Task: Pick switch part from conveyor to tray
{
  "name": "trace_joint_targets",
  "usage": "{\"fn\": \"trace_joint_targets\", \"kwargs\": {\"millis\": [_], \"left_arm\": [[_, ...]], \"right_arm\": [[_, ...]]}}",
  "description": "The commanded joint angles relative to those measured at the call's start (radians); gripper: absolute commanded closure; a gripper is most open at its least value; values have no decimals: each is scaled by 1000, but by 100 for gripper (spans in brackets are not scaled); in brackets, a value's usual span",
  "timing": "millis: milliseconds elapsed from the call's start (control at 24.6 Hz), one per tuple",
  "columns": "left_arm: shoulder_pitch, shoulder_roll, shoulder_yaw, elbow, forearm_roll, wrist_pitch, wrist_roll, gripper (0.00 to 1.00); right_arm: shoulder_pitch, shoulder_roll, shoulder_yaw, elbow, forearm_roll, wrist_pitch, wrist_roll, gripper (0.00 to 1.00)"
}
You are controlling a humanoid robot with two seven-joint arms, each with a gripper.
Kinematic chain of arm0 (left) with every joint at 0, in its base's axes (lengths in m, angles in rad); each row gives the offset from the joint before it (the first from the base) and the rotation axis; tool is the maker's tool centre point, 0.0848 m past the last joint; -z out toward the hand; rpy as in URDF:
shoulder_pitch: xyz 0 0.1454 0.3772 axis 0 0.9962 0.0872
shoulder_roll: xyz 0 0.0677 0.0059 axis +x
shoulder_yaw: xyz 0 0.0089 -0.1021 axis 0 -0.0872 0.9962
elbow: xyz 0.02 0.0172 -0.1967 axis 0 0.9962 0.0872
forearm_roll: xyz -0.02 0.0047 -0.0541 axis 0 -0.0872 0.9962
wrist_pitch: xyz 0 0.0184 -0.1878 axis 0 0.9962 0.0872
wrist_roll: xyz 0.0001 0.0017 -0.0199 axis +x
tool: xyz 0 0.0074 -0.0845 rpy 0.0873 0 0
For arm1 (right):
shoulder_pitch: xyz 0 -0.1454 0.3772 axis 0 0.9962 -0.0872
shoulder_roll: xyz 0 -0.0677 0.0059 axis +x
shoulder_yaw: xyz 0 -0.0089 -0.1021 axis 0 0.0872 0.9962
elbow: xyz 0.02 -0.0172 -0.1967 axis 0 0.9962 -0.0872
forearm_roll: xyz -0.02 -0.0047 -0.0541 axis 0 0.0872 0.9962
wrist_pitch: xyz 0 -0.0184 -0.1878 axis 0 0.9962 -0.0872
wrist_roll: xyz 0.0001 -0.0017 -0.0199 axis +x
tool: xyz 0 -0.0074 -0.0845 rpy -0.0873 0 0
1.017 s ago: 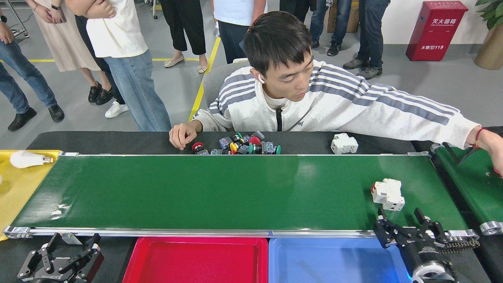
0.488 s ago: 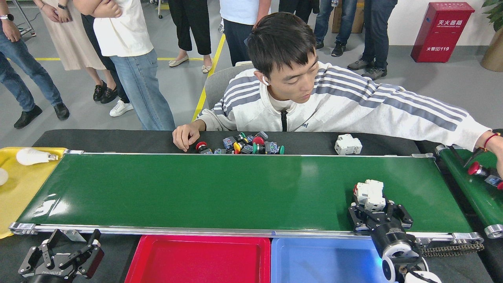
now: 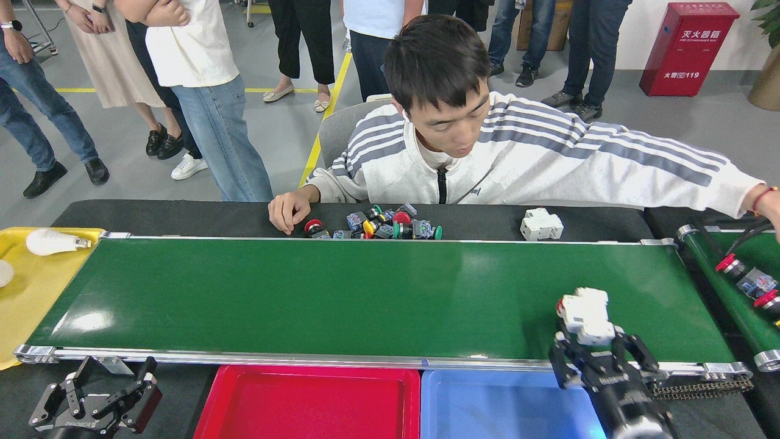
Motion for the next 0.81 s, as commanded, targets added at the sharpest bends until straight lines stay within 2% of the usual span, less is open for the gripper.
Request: {"fn": "trace_joint_targets", "kwargs": {"millis": [0, 122, 285, 407, 529, 651, 773], "left_arm": [[-6, 14, 8, -8, 0, -1, 4, 0], [-6, 14, 8, -6, 0, -1, 4, 0], [-9, 14, 3, -8, 0, -1, 4, 0], [-9, 14, 2, -8, 0, -1, 4, 0], [-8, 14, 2, -8, 0, -1, 4, 0], [-6, 14, 2, -8, 0, -3, 4, 0], [-1, 14, 2, -8, 0, -3, 4, 0]], "right_arm": [[63, 2, -7, -45, -5, -17, -82, 1], [93, 5, -7, -44, -7, -15, -75, 0], [39, 48, -37, -39, -10, -6, 2, 1], [4, 62, -74, -29, -10, 5, 51, 3], [-1, 65, -73, -27, -10, 77, 85, 4], [-2, 68, -73, -29, -8, 94, 86, 14], [1, 77, -71, -36, 18, 95, 83, 16]]}}
